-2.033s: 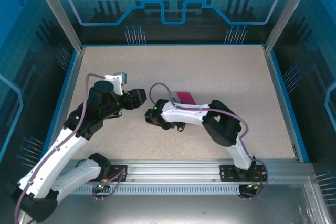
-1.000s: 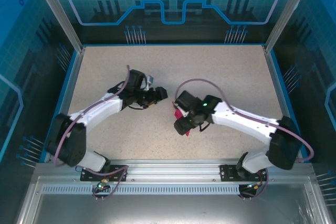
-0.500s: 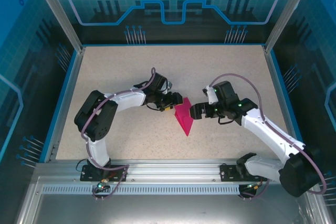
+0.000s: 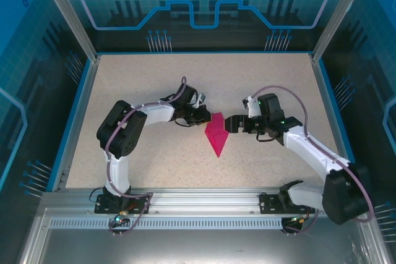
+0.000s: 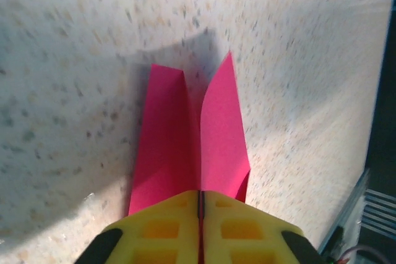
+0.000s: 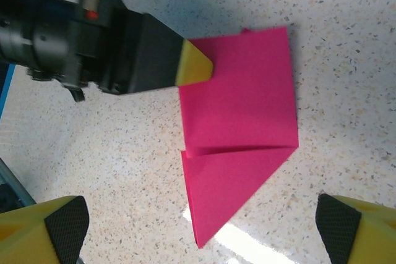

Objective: Fold a paper plane with a square sheet of paper (fold left side to right side)
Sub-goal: Fold the wing for the fifth time at the center of the table.

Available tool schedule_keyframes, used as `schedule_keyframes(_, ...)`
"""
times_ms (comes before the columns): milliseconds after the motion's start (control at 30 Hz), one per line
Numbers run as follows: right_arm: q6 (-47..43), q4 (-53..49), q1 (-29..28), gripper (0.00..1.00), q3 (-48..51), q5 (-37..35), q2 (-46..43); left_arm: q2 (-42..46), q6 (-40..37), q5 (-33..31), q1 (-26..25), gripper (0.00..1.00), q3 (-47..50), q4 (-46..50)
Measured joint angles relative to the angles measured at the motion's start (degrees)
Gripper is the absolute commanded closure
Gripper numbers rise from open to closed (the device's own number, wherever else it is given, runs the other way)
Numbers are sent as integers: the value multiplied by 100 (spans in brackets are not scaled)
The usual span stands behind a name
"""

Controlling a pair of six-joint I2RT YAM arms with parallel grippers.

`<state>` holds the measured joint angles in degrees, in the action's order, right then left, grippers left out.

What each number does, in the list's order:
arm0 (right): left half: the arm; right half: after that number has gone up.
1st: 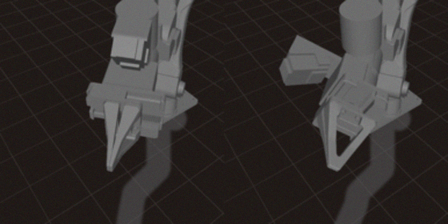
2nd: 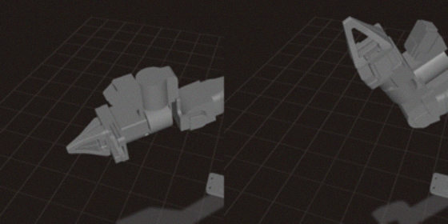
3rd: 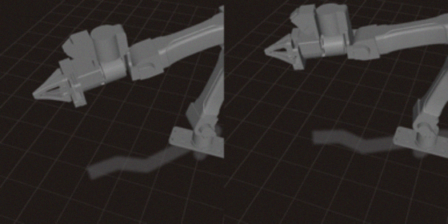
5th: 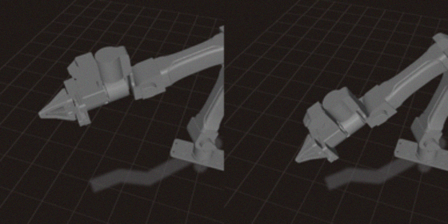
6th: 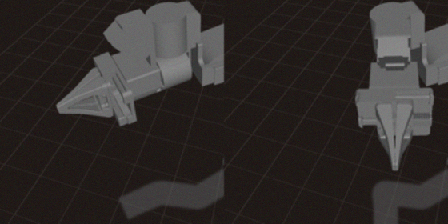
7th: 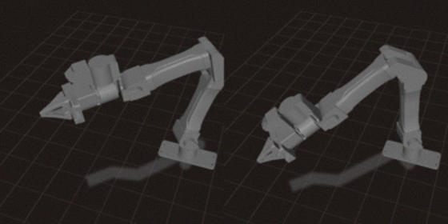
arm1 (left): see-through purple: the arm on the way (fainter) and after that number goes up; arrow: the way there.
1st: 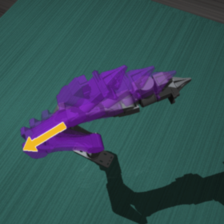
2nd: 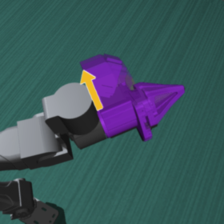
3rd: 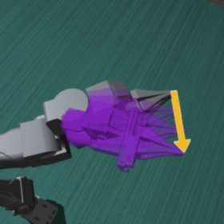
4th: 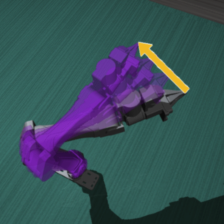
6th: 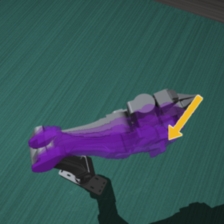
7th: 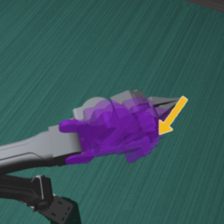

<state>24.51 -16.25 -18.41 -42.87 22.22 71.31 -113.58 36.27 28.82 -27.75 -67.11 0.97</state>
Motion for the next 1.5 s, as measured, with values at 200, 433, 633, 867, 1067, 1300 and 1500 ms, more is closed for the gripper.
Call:
schedule_keyframes(200,-103,448,428,22,-236,909,1174,42,-181,660,424,100,402,-599)
schedule_keyframes(433,-275,841,560,28,-752,1655,2221,341,-542,1556,479,100,527,-839)
schedule_keyframes(633,-313,1281,610,28,-1040,2094,2905,420,-691,1980,498,100,610,-949)
schedule_keyframes(867,-153,2017,612,37,-1036,2719,3421,420,-774,2166,509,100,658,-955)
schedule_keyframes(1067,-96,2374,612,48,-949,3080,3469,420,-798,2212,509,100,658,-986)
schedule_keyframes(1300,-247,2286,612,57,-911,3119,3469,420,-826,2208,522,100,658,-981)
schedule_keyframes(1500,-382,2140,612,69,-852,3115,3467,398,-949,2203,553,100,658,-857)
